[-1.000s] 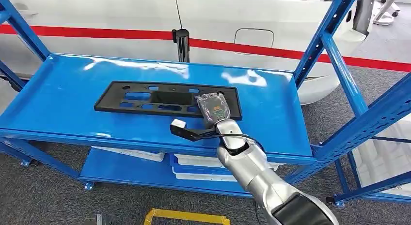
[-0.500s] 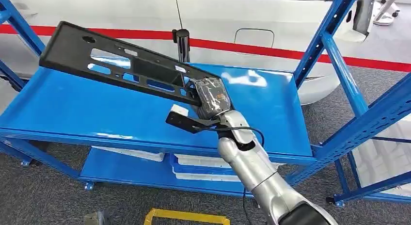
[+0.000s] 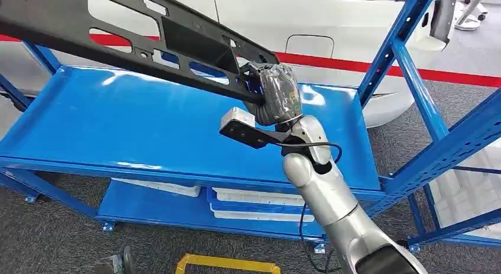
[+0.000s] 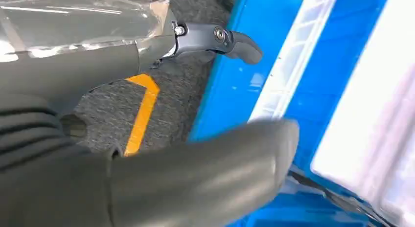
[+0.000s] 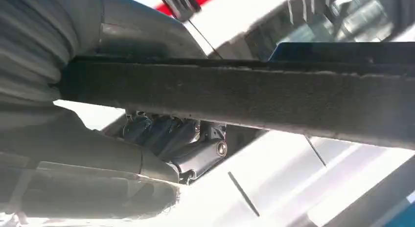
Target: Take the parts from the cabinet and place them on the table.
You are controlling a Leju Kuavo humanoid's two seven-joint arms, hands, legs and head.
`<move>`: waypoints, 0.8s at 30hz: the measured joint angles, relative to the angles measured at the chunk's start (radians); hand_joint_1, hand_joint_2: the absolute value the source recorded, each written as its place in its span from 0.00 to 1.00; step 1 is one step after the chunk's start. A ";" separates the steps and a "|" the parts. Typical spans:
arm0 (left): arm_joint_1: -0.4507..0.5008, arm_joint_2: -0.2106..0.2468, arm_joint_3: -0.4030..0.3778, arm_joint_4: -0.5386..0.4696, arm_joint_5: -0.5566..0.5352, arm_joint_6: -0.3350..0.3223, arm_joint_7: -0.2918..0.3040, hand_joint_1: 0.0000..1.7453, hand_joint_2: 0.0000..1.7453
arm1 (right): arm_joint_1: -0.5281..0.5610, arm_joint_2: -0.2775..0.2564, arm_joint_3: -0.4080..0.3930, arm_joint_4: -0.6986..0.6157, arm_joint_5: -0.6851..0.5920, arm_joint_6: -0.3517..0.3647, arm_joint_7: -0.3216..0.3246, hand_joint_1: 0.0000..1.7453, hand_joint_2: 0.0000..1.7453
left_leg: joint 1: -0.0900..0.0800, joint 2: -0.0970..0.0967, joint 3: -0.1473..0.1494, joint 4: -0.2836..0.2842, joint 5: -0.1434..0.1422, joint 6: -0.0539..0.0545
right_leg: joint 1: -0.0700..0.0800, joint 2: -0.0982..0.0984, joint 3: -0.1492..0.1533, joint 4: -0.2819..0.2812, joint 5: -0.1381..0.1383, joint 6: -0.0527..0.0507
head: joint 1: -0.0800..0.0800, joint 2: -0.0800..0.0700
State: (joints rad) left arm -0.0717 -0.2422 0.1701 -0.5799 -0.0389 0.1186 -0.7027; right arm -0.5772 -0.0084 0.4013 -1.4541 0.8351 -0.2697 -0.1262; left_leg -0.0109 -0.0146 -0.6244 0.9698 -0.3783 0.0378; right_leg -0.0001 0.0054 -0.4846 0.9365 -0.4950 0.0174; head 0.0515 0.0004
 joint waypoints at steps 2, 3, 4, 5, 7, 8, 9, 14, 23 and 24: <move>0.005 -0.002 -0.011 -0.014 0.008 0.000 0.000 0.00 1.00 | 0.001 -0.010 -0.003 -0.025 -0.015 0.000 -0.006 1.00 1.00 | 0.000 0.000 0.000 0.000 0.000 0.000 | 0.000 0.000 0.000 0.000 0.000 0.000 | 0.000 0.000; 0.008 -0.003 -0.013 -0.020 0.010 0.003 0.000 0.00 1.00 | 0.001 -0.015 -0.005 -0.037 -0.021 0.000 -0.010 1.00 1.00 | 0.000 0.000 0.000 0.000 0.000 0.000 | 0.000 0.000 0.000 0.000 0.000 0.000 | 0.000 0.000; 0.010 -0.003 -0.016 -0.024 0.018 0.007 0.000 0.00 1.00 | 0.001 -0.018 -0.005 -0.045 -0.023 -0.001 -0.012 1.00 1.00 | 0.000 0.000 0.000 0.000 0.000 0.000 | 0.000 0.000 0.000 0.000 0.000 0.000 | 0.000 0.000; 0.011 -0.004 -0.020 -0.025 0.026 0.005 0.000 0.00 1.00 | 0.002 -0.022 -0.005 -0.054 -0.028 -0.003 -0.015 1.00 1.00 | 0.000 0.000 0.000 0.000 0.000 0.000 | 0.000 0.000 0.000 0.000 0.000 0.000 | 0.000 0.000; 0.012 -0.004 -0.021 -0.025 0.044 -0.023 0.000 0.00 1.00 | 0.006 -0.029 -0.005 -0.068 -0.037 -0.006 -0.018 1.00 1.00 | 0.000 0.000 0.000 0.000 0.000 0.000 | 0.000 0.000 0.000 0.000 0.000 0.000 | 0.000 0.000; 0.013 -0.005 -0.021 -0.022 0.052 -0.038 0.000 0.00 1.00 | 0.007 -0.031 -0.005 -0.073 -0.046 -0.006 -0.019 1.00 1.00 | 0.000 0.000 0.000 0.000 0.000 0.000 | 0.000 0.000 0.000 0.000 0.000 0.000 | 0.000 0.000; 0.012 -0.005 -0.020 -0.016 0.056 -0.050 0.000 0.00 1.00 | 0.009 -0.033 -0.005 -0.078 -0.062 -0.006 -0.020 1.00 1.00 | 0.000 0.000 0.000 0.000 0.000 0.000 | 0.000 0.000 0.000 0.000 0.000 0.000 | 0.000 0.000; -0.002 -0.005 -0.001 0.047 0.070 -0.082 0.000 0.00 1.00 | 0.018 -0.035 -0.003 -0.082 -0.156 -0.011 -0.033 1.00 1.00 | 0.000 0.000 0.000 0.000 0.000 0.000 | 0.000 0.000 0.000 0.000 0.000 0.000 | 0.000 0.000; -0.067 -0.004 0.005 0.221 0.030 0.000 0.001 0.00 1.00 | 0.024 -0.033 0.012 -0.083 -0.198 -0.024 -0.036 1.00 1.00 | 0.003 0.003 0.008 -0.006 0.000 0.026 | -0.011 -0.001 -0.002 0.020 -0.021 0.017 | -0.001 0.000; -0.071 -0.003 0.005 0.229 0.032 -0.007 0.001 0.00 1.00 | 0.021 -0.033 0.014 -0.083 -0.201 -0.024 -0.035 1.00 1.00 | 0.002 0.004 0.009 -0.007 0.000 0.029 | -0.011 -0.002 -0.024 0.066 -0.047 0.011 | 0.000 0.000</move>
State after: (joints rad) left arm -0.1431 -0.2457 0.1747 -0.3505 -0.0072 0.1114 -0.7015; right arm -0.5561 -0.0412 0.4151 -1.5373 0.6340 -0.2937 -0.1610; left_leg -0.0084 -0.0108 -0.6152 0.9632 -0.3781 0.0671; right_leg -0.0108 0.0031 -0.5089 1.0023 -0.5421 0.0282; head 0.0515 0.0004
